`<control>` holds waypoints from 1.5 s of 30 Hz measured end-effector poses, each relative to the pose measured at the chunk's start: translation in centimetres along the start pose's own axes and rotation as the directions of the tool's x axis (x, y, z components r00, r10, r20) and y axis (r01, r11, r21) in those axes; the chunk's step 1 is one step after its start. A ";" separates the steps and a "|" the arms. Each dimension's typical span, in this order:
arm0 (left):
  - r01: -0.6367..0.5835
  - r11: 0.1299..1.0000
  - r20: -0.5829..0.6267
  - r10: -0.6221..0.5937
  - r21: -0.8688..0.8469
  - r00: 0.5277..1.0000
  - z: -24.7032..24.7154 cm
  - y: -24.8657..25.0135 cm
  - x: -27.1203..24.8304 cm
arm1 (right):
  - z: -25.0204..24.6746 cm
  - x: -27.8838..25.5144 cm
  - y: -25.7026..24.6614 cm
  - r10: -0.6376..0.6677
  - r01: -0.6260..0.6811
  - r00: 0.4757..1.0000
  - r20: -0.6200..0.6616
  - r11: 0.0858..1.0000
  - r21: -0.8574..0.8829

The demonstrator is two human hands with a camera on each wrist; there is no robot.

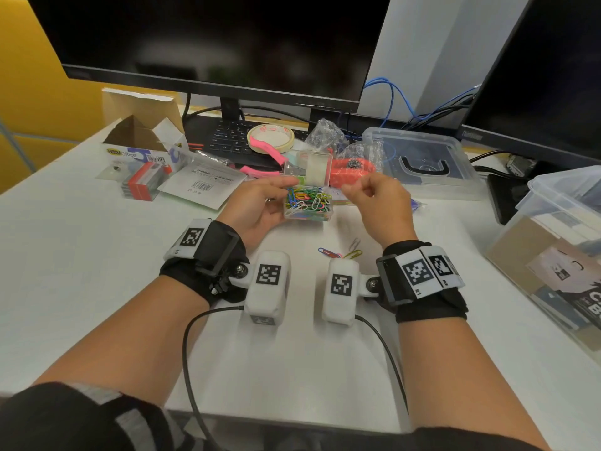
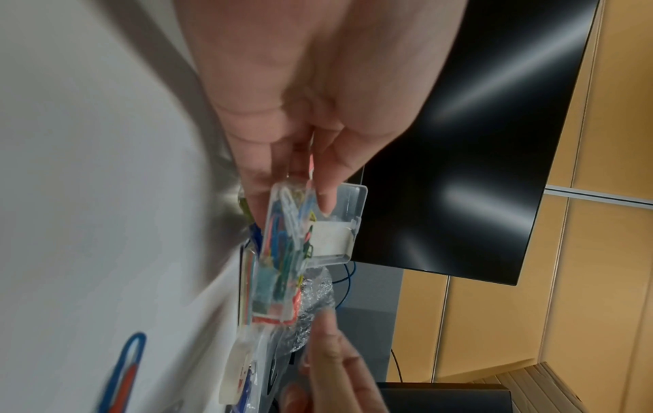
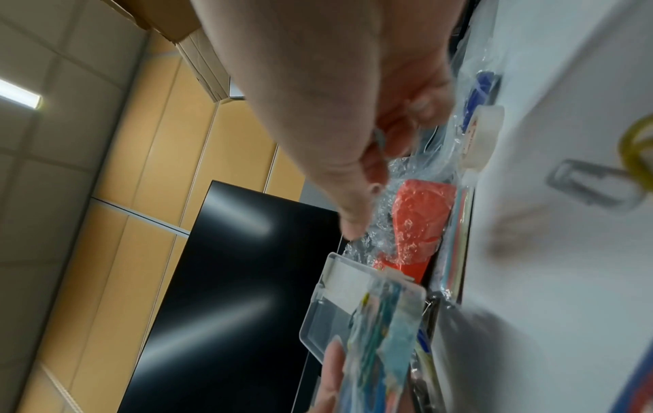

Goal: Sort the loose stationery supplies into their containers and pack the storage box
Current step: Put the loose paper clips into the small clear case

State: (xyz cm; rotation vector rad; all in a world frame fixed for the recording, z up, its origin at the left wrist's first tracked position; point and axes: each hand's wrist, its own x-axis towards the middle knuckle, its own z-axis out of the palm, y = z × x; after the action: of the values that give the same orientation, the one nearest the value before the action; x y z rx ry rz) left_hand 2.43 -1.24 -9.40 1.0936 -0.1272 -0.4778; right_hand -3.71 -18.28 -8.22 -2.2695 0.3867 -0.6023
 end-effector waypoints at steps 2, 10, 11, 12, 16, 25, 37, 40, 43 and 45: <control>0.014 1.000 0.023 -0.014 0.016 1.000 0.1 -0.1 -0.1 | 0.2 0.0 -0.4 -0.080 0.083 0.996 -0.041 0.993 0.084; 0.054 0.996 0.120 -0.062 0.068 0.991 0.3 -0.2 -0.3 | 1.0 0.0 -1.0 -0.219 0.219 0.975 0.025 0.976 0.013; 0.054 0.996 0.117 -0.061 0.065 0.991 0.3 -0.2 -0.2 | 0.9 0.0 -0.9 -0.207 0.207 0.978 0.035 0.978 -0.016; 0.053 0.997 0.116 -0.060 0.062 0.991 0.3 -0.2 -0.2 | 0.8 0.0 -0.8 -0.189 0.192 0.980 0.055 0.980 -0.044; 0.062 0.996 0.110 -0.068 0.058 0.992 0.3 -0.3 -0.2 | 0.6 -0.3 -0.8 -0.142 0.153 0.983 0.120 0.984 -0.096; 0.046 0.999 0.024 -0.046 -0.007 0.999 0.1 -0.1 0.1 | 0.2 -0.6 -1.3 -0.149 0.154 0.985 0.086 0.987 -0.054; 0.012 0.999 -0.064 -0.015 -0.048 0.998 0.1 0.2 0.0 | -1.3 -1.4 -0.5 0.155 -0.043 0.786 0.598 0.980 -0.197; 0.011 0.999 -0.067 -0.015 -0.053 0.998 0.0 0.3 0.0 | -1.1 -1.6 -0.8 0.149 -0.004 0.758 0.636 0.975 -0.223; 0.012 0.998 -0.067 -0.016 -0.054 0.998 0.0 0.2 0.0 | -0.9 -1.5 -1.0 0.112 0.026 0.758 0.642 0.979 -0.202; 0.011 0.999 -0.066 -0.014 -0.052 0.998 0.1 0.2 0.0 | -0.7 -1.4 -0.9 0.082 0.053 0.780 0.620 0.979 -0.196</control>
State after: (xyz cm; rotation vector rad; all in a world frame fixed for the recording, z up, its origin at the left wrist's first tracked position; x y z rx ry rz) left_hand 2.45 -1.21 -9.23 1.0594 -0.0493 -0.4528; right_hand -5.15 -17.49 -7.60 -2.4954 0.1303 0.2407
